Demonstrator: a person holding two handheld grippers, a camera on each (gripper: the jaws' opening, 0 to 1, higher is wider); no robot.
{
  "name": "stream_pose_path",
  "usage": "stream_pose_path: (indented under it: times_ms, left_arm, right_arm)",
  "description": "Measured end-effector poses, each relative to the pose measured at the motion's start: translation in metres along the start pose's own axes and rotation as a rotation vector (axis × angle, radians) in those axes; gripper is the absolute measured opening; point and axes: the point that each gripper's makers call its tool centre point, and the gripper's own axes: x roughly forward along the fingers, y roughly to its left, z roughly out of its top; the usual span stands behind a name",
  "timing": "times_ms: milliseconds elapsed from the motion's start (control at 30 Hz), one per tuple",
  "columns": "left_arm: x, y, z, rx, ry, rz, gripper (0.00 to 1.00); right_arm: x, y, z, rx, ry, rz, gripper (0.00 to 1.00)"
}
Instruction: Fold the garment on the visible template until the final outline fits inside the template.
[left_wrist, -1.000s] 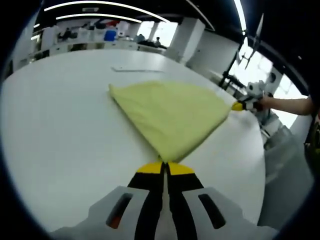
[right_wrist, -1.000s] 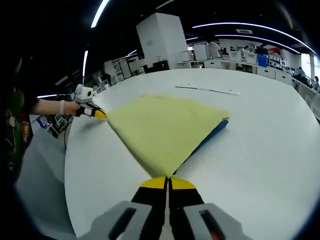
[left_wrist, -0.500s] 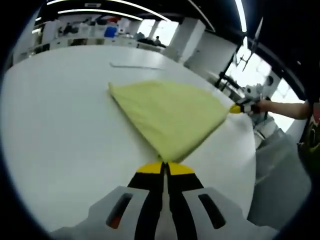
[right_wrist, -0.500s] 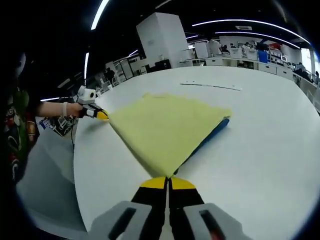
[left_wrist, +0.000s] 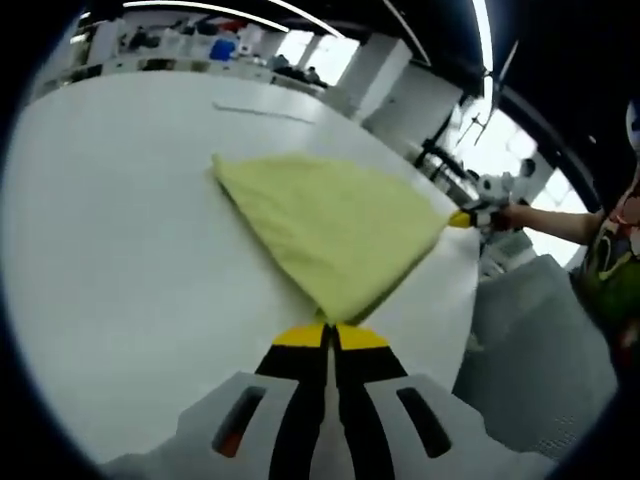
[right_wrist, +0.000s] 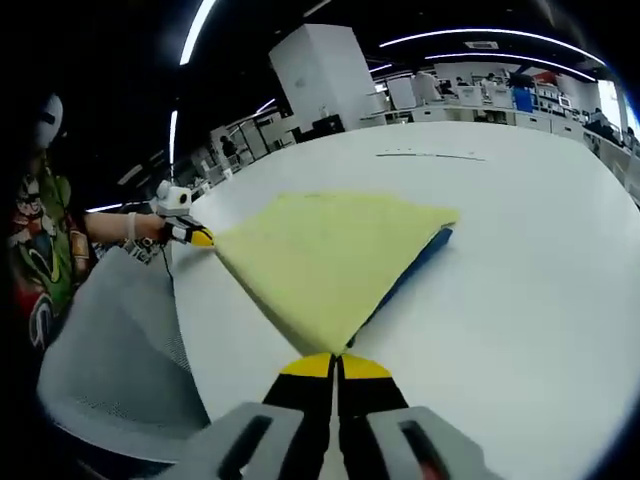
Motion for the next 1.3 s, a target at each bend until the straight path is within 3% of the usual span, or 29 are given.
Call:
stream_pose_path:
  times_ms: [333, 467, 633, 733, 933, 1067, 1167, 1300]
  left_arm:
    - [-0.002, -0.001, 0.004, 0.009, -0.02, 0.023, 0.02]
    - [-0.008, 0.001, 0.011, 0.031, -0.049, 0.056, 0.17]
    - [-0.014, 0.006, 0.021, 0.073, -0.083, 0.118, 0.53]
    - [-0.014, 0.007, 0.023, 0.084, -0.092, 0.139, 0.67]
    - [-0.016, 0.006, 0.026, 0.083, -0.114, 0.157, 0.84]
    - [-0.017, 0.004, 0.026, 0.08, -0.12, 0.162, 0.93]
    - [-0.017, 0.002, 0.027, 0.081, -0.126, 0.16, 0.99]
    - [-0.017, -0.003, 0.026, 0.075, -0.123, 0.155, 0.99]
  right_arm:
    - [-0.006, -0.001, 0.01, 0.011, -0.039, -0.026, 0.0]
    - [-0.012, -0.004, 0.015, 0.025, -0.062, -0.052, 0.03]
    - [-0.016, 0.001, 0.023, 0.01, -0.087, -0.075, 0.3]
    - [-0.016, 0.004, 0.028, 0.003, -0.107, -0.082, 0.46]
    - [-0.017, 0.007, 0.029, -0.008, -0.106, -0.105, 0.73]
    - [-0.016, 0.006, 0.031, -0.012, -0.117, -0.128, 0.97]
    - [-0.017, 0.008, 0.031, -0.002, -0.114, -0.135, 1.0]
    - [-0.016, 0.014, 0.032, -0.002, -0.119, -0.126, 1.0]
